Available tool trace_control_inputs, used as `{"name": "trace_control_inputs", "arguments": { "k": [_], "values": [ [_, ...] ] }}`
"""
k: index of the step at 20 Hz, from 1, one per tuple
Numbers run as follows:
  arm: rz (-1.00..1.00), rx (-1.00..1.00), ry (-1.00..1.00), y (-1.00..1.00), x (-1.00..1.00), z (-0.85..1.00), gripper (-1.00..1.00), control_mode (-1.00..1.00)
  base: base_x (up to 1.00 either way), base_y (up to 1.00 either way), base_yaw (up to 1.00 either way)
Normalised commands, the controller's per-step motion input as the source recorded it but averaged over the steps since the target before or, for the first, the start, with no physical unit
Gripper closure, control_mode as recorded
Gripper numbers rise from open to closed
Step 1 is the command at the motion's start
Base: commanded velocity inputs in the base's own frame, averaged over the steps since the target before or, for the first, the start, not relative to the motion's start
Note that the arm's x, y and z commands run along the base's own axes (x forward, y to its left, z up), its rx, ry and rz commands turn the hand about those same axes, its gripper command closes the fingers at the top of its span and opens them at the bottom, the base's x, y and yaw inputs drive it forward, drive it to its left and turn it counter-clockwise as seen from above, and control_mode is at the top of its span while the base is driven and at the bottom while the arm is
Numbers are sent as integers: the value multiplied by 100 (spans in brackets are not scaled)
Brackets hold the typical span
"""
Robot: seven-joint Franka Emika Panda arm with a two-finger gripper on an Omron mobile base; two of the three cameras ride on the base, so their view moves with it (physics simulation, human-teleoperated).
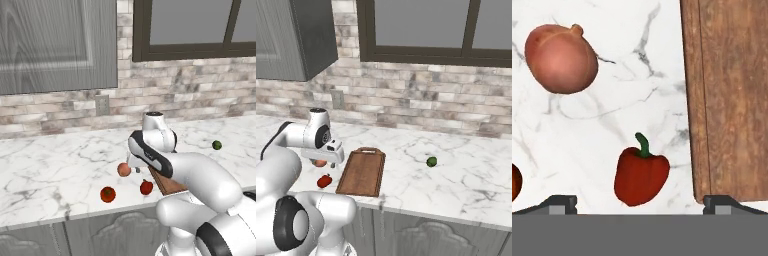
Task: Place the avocado, onion, tomato, and bell pepper on the cutting board.
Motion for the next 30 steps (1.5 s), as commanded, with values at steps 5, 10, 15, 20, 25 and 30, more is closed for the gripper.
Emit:
{"name": "trace_control_inputs", "arguments": {
  "k": [5, 10, 15, 20, 25, 30],
  "values": [
    [0, 0, 0, 0, 0, -27, -100, -100, 0, 0, 0],
    [0, 0, 0, 0, 0, -27, -100, -100, 0, 0, 0],
    [0, 0, 0, 0, 0, -26, -100, -100, 0, 0, 0],
    [0, 0, 1, 0, 0, -22, -100, -100, 0, 0, 0],
    [0, 0, 0, 0, 0, -20, -100, -100, 0, 0, 0],
    [0, 0, 0, 2, -1, -19, -100, -100, 0, 0, 0]
  ]
}}
